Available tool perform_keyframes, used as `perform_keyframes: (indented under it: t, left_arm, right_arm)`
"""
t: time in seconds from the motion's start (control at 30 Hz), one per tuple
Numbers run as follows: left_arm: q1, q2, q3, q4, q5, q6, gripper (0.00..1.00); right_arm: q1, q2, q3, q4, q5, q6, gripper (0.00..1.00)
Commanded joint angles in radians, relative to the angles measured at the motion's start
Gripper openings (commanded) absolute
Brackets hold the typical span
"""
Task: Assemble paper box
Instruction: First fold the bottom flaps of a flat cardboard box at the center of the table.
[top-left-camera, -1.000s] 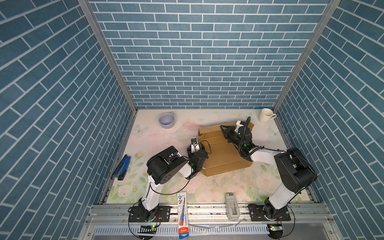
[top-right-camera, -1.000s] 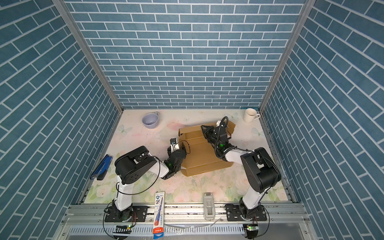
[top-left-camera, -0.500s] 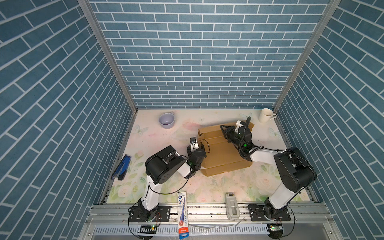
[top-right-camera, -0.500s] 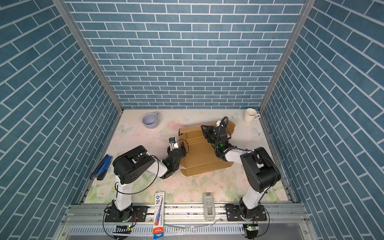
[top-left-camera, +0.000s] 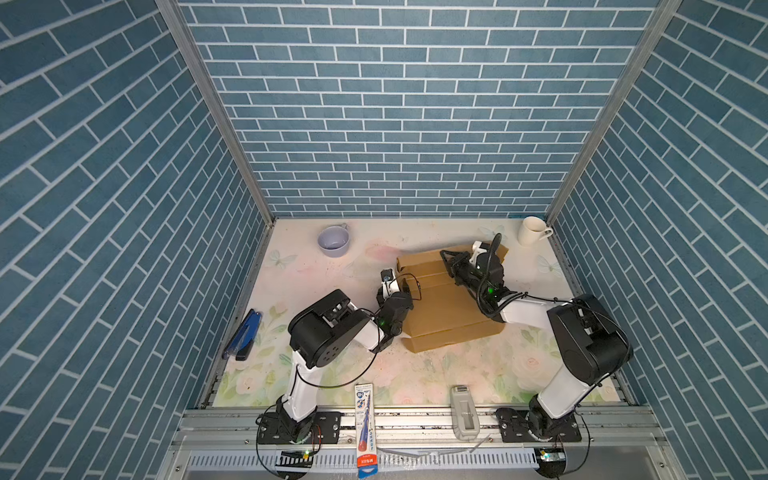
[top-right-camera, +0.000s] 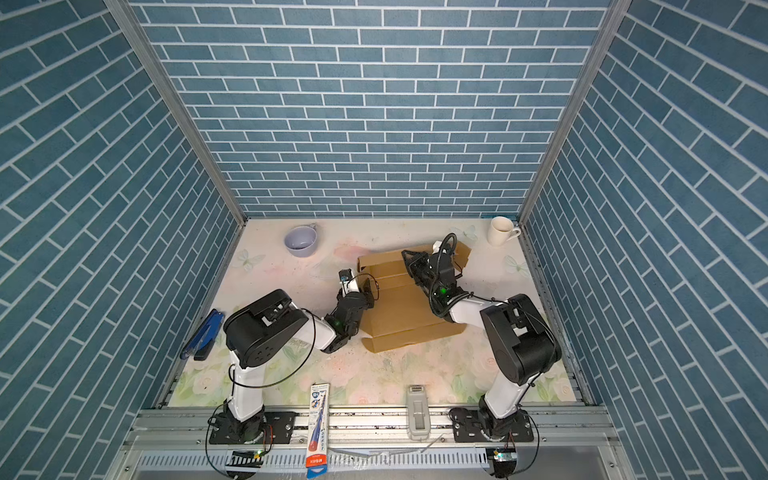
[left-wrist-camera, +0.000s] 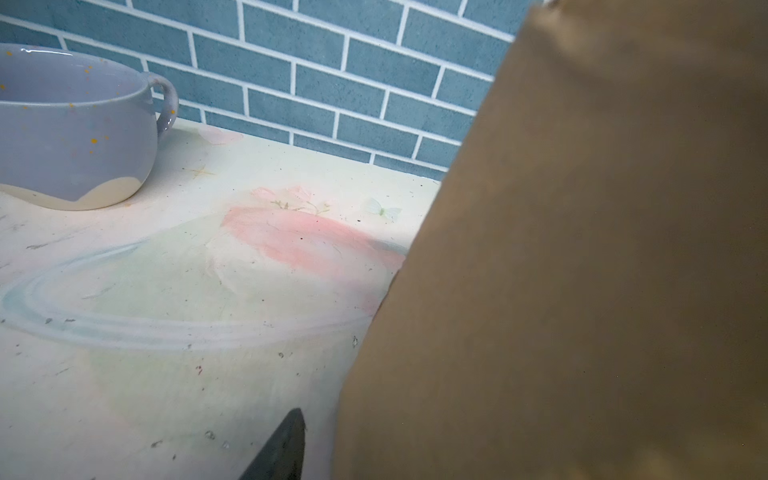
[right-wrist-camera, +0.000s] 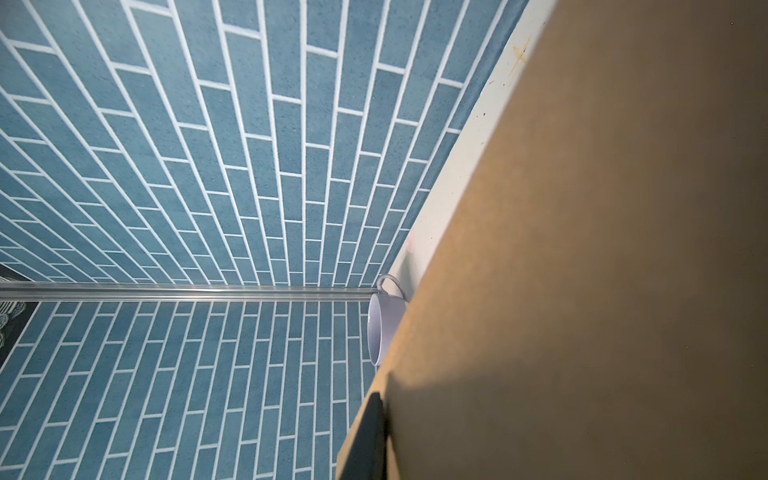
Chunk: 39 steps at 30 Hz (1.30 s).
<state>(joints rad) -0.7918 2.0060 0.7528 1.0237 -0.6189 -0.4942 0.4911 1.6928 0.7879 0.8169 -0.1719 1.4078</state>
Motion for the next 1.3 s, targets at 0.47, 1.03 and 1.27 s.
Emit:
perform_keyframes:
  t: [0.47, 1.03, 1.27]
  left_arm:
    - [0.035, -0.081, 0.103, -0.271, 0.011, -0.007, 0.49]
    - [0.039, -0.055, 0.138, -0.294, 0.001, -0.028, 0.17]
    - [0.04, -0.058, 0.131, -0.275, 0.0, -0.027, 0.0]
  right_arm:
    - [0.006, 0.026, -0.001, -0.019, 0.001, -0.007, 0.12]
    - [0.008, 0.021, 0.004, -0.021, -0.001, -0.007, 0.13]
    - [0.007, 0.005, -0.002, -0.027, 0.003, -0.008, 0.3]
